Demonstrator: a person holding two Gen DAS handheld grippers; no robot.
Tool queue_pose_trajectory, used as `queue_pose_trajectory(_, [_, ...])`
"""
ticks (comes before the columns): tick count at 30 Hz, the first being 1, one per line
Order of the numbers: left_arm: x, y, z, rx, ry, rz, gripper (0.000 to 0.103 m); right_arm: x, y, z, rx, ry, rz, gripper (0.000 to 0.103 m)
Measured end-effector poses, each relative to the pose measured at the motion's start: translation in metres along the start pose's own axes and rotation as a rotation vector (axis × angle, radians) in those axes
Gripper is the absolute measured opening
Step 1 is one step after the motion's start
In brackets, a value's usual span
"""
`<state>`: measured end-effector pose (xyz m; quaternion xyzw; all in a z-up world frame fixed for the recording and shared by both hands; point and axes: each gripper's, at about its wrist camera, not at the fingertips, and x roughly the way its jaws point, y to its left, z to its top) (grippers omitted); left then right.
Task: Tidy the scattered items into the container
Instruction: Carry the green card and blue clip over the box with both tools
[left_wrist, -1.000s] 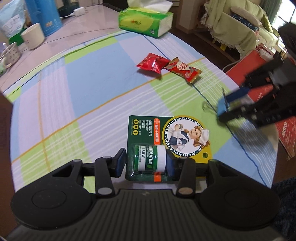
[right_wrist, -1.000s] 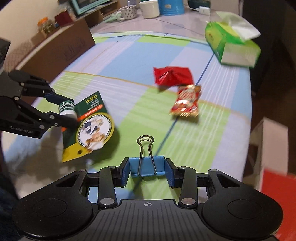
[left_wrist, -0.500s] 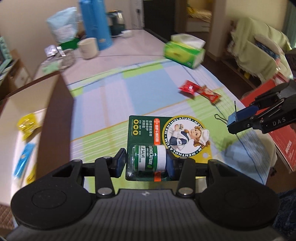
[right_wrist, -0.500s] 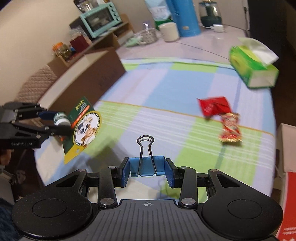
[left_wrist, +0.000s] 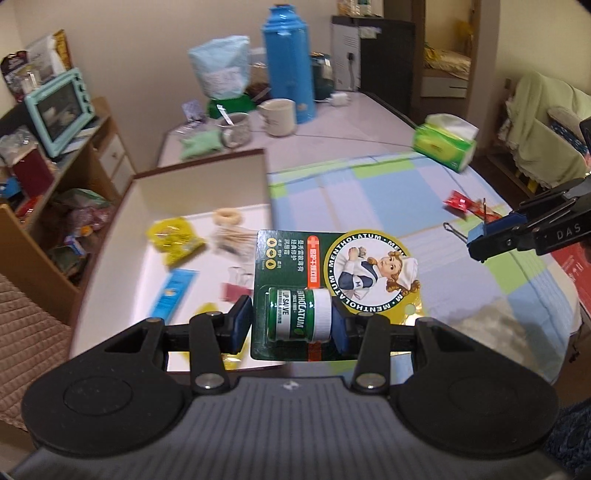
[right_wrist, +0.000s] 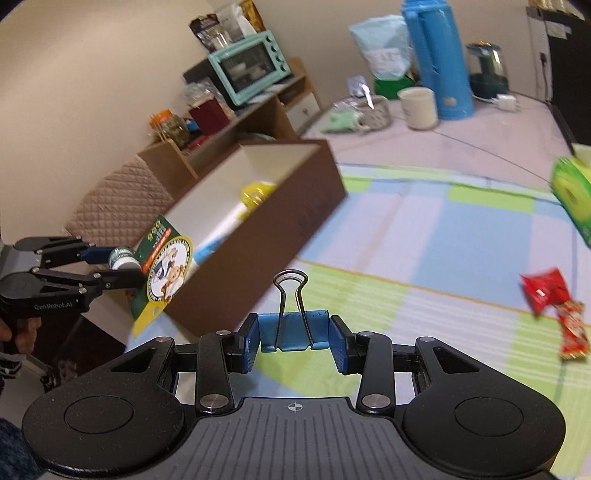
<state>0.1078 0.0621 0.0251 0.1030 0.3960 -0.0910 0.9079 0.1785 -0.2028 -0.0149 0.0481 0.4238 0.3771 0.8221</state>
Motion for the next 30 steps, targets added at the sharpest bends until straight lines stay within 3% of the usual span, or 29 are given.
queue_pose_trajectory(14, [-0.011,0.107,-0.009,0.051,-0.028,0.063,0.039,0.049,0.083,0.04,-0.026,-0.08,0.021,0.039])
queue_pose_trajectory(30, [0.029,0.151,0.004,0.154,-0.025,0.009,0.039,0.084,0.119,0.074,-0.055,-0.081,-0.036,0.039])
